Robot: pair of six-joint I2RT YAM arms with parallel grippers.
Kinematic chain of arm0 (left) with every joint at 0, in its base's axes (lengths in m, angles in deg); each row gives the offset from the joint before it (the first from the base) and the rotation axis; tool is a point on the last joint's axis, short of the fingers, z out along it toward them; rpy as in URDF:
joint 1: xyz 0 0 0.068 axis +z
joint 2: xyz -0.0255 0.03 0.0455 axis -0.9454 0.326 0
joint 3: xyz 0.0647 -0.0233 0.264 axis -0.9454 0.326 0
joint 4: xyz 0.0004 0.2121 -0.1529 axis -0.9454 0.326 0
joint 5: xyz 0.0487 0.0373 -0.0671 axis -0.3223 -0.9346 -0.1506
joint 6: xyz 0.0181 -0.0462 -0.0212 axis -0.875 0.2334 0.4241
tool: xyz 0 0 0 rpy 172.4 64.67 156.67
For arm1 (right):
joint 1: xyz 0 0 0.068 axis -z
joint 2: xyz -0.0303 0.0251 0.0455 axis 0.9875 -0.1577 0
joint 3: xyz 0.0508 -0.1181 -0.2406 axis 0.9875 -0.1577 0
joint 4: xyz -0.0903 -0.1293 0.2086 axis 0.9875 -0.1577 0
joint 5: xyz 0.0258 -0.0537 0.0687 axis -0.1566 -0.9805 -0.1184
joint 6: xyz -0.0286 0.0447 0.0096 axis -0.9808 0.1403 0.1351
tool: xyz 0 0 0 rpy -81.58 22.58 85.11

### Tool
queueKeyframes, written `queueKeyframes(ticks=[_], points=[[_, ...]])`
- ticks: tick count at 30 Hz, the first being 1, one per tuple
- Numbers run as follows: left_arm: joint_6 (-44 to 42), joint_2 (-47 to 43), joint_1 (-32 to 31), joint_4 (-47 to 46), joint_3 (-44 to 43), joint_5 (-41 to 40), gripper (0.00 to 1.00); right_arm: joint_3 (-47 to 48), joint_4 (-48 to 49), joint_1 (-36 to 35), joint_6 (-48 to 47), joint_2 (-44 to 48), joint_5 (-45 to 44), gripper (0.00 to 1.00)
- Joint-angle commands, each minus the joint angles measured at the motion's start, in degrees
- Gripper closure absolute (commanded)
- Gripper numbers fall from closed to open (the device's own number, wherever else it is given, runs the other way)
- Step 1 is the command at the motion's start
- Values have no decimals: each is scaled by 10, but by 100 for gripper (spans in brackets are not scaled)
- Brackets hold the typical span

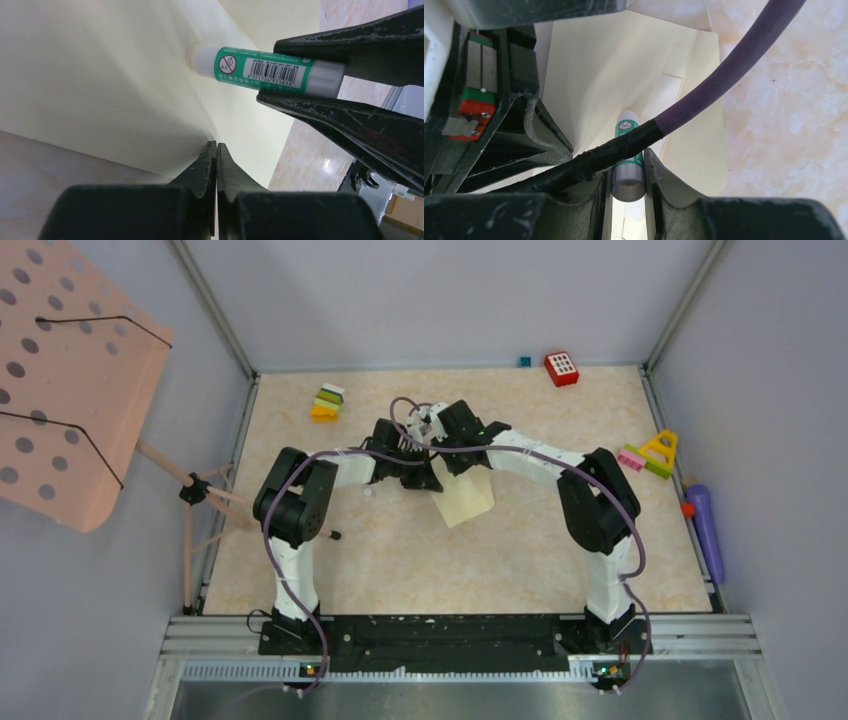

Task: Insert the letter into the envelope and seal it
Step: Paint the envelope at the center of the board.

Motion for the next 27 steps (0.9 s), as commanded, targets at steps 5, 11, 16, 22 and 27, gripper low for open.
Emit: queueKeyframes(ticks=[5, 11, 16, 22, 27], points=[[-25, 19, -12, 42, 0, -44, 100, 6, -2, -7, 1, -1, -7, 100], [-24, 21, -11, 44, -1, -47, 100, -41, -14, -7, -13, 54, 3, 100], [-25, 22, -11, 45, -2, -49, 100, -61, -38, -7, -23, 82, 23, 100], [-24, 22, -12, 45, -3, -50, 100, -76, -54, -7, -24, 109, 33, 100], [-22, 22, -12, 45, -3, -49, 100, -84, -51, -9, -24, 123, 44, 100]])
